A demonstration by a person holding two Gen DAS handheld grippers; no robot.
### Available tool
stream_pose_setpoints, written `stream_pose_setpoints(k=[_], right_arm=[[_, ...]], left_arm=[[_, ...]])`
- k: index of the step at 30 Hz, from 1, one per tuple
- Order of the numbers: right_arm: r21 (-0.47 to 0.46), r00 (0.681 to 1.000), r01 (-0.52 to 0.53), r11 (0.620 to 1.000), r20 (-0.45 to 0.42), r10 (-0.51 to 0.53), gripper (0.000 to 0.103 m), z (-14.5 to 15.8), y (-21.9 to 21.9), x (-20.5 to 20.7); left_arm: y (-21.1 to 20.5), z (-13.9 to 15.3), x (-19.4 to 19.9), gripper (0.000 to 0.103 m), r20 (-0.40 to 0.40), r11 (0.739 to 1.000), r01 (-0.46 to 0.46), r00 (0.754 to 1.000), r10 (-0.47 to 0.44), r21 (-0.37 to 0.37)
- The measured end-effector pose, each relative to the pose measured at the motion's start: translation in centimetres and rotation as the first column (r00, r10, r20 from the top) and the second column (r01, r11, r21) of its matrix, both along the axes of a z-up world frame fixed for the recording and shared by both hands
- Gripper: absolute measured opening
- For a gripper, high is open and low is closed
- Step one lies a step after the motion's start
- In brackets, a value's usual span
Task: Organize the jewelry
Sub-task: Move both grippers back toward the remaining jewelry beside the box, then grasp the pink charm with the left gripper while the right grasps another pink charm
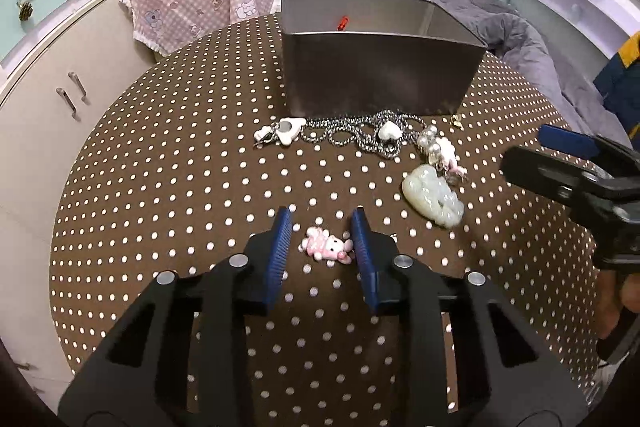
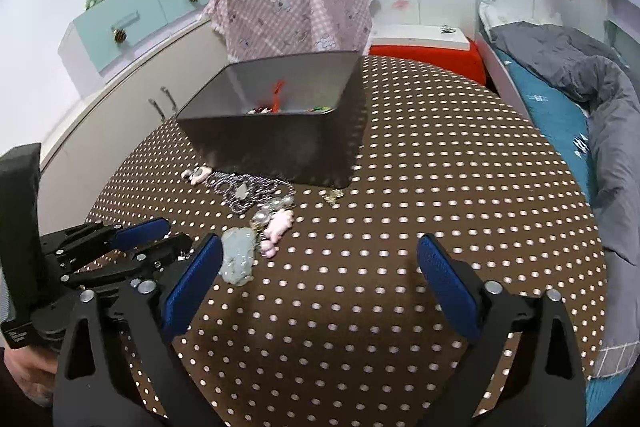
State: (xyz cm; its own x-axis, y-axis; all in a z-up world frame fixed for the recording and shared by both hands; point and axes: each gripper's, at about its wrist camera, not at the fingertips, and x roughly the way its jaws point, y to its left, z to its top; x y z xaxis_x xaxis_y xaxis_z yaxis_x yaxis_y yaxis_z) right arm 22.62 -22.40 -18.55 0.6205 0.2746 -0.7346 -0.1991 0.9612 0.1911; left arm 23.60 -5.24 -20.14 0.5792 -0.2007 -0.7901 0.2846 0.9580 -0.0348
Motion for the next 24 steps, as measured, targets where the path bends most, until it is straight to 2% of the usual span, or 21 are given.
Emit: stream_pose_setpoints(k=[2, 3, 4, 6, 8, 9, 12, 13, 14, 15, 16, 17, 18, 24], right_arm=[[-0.018, 1.000, -0.016, 1.000, -0.005, 0.016, 0.080, -0.2, 0.6, 0.4], [-0.027, 1.000, -0.022, 0.999, -0.009, 0.022, 0.077, -0.4, 0.9, 0.5], [-0.038, 0.999, -0.030, 0.999, -0.013, 0.029, 0.071, -0.6, 1.2, 0.7], [-0.049, 0.999, -0.042, 0.998, -0.020, 0.041, 0.064, -0.9, 1.6, 1.0], [-0.071, 0.999, -0.048, 0.996, -0.027, 0.046, 0.051, -1.2, 2.0, 1.3], [-0.082, 0.998, -0.057, 0.995, -0.034, 0.054, 0.049, -1.5, 2.3, 1.5], [-0.118, 0.996, -0.086, 0.989, -0.027, 0.083, 0.041, -1.9, 3.3, 1.5], [-0.128, 0.995, -0.098, 0.987, -0.021, 0.096, 0.036, -1.9, 3.6, 1.4], [-0.136, 0.994, -0.106, 0.985, -0.020, 0.104, 0.028, -1.9, 3.9, 1.4], [-0.147, 0.992, -0.123, 0.981, -0.019, 0.122, 0.025, -1.9, 4.2, 1.3], [-0.150, 0.991, -0.137, 0.979, -0.017, 0.136, 0.015, -1.9, 4.5, 1.0], [-0.150, 0.989, -0.147, 0.978, -0.016, 0.146, 0.010, -1.8, 4.7, 0.8], [-0.151, 0.989, -0.146, 0.978, -0.015, 0.146, 0.010, -1.8, 4.6, 0.5], [-0.037, 0.993, -0.115, 0.993, -0.003, 0.115, 0.010, -0.7, 1.9, -0.6]], left_arm=[[0.1, -0.1, -0.5, 0.049, 0.007, 1.000, 0.001, 1.000, -0.001, 0.015], [0.2, -0.1, -0.6, 0.072, 0.005, 1.000, -0.004, 1.000, 0.004, 0.017], [0.1, -0.3, -0.5, 0.076, 0.008, 1.000, -0.009, 1.000, 0.009, 0.016], [0.2, -0.5, -0.8, 0.076, 0.006, 1.000, -0.012, 1.000, 0.012, 0.008], [0.3, -0.5, -1.0, 0.076, 0.009, 1.000, -0.007, 1.000, 0.007, 0.003], [0.3, -0.6, -1.0, 0.073, 0.009, 1.000, -0.003, 1.000, 0.003, 0.002], [0.1, -0.5, -1.2, 0.054, 0.018, 1.000, 0.009, 1.000, -0.009, 0.010], [-0.1, -0.4, -1.3, 0.046, 0.020, 1.000, 0.018, 1.000, -0.018, 0.010], [-0.3, -0.4, -1.4, 0.042, 0.023, 1.000, 0.029, 0.999, -0.029, 0.012], [-0.5, -0.3, -1.5, 0.034, 0.024, 0.999, 0.040, 0.999, -0.040, 0.008], [-0.7, -0.3, -1.6, 0.028, 0.023, 0.999, 0.052, 0.998, -0.052, 0.003], [-0.8, -0.2, -1.6, 0.026, 0.022, 0.998, 0.056, 0.998, -0.056, 0.000], [-0.7, -0.2, -1.6, 0.022, 0.017, 0.998, 0.062, 0.998, -0.061, -0.010], [0.4, 0.3, -1.4, 0.022, 0.001, 0.993, 0.066, 0.998, -0.066, -0.095]])
